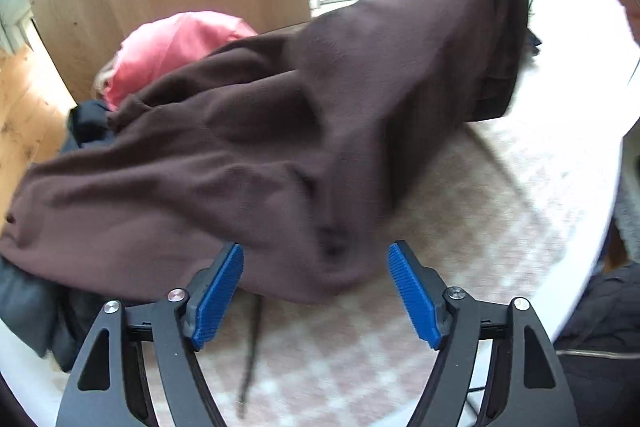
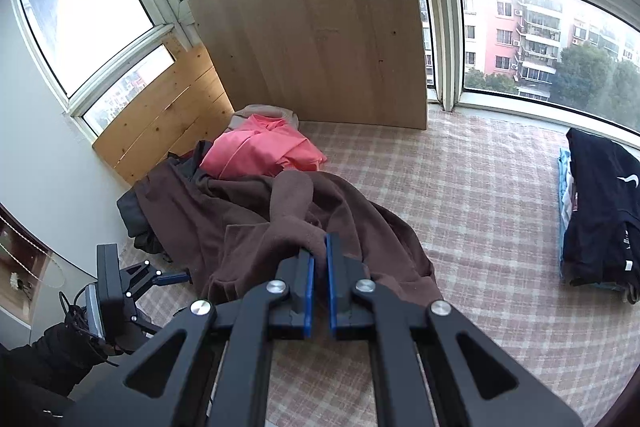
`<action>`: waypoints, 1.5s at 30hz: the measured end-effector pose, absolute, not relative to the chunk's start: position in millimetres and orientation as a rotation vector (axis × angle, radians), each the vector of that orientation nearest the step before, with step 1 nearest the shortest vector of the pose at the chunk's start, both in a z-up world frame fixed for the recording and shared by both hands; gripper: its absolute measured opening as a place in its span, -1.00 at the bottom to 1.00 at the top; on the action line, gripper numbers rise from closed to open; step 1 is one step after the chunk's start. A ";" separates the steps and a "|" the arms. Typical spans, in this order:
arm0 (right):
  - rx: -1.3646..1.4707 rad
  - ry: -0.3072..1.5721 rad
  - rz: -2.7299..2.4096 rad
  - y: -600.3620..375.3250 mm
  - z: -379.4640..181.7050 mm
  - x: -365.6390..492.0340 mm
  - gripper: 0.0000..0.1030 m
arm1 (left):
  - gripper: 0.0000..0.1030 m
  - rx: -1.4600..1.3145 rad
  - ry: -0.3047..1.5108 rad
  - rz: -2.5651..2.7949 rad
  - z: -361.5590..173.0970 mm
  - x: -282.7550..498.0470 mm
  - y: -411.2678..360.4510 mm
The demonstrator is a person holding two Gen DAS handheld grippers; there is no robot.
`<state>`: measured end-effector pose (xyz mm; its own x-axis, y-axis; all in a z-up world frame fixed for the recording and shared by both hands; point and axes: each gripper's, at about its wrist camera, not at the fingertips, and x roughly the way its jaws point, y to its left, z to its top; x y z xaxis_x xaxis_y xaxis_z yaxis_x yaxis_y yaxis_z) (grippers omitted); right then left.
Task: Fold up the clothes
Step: 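Pull the brown hoodie off the heap with both grippers onto the blanket, then lift the brown hoodie with both grippers and shake it out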
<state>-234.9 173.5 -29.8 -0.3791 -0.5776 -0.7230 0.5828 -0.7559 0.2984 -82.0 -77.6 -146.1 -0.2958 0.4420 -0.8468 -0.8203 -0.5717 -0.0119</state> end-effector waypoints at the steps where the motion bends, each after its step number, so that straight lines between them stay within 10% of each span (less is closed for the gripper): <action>1: 1.123 0.009 -2.152 173.2 -29.8 -234.7 -0.90 | 0.53 -1.079 0.560 1.948 -146.0 -79.1 -75.6; 11: 1.110 -0.014 -2.119 183.9 -23.6 -231.6 -0.90 | 0.54 -1.084 0.798 2.095 -186.5 -84.5 -37.5; 15: 1.104 0.015 -2.122 188.2 -20.8 -231.3 -0.90 | -0.81 -1.119 0.838 2.104 -178.8 -98.0 -29.7; 32: 0.394 0.005 -2.278 203.1 229.2 -193.8 -0.90 | -0.81 -0.404 0.593 2.651 250.2 -115.5 -93.6; 45: 0.131 0.024 -2.463 291.7 332.8 -114.1 -0.90 | -0.67 -0.045 0.509 2.534 367.9 -15.8 -86.7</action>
<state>-114.1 291.7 332.8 -0.7760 -0.6227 -0.1002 0.6245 -0.7808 0.0159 -15.8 -86.7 367.9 -0.8482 0.5120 -0.1354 -0.5246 -0.7771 0.3477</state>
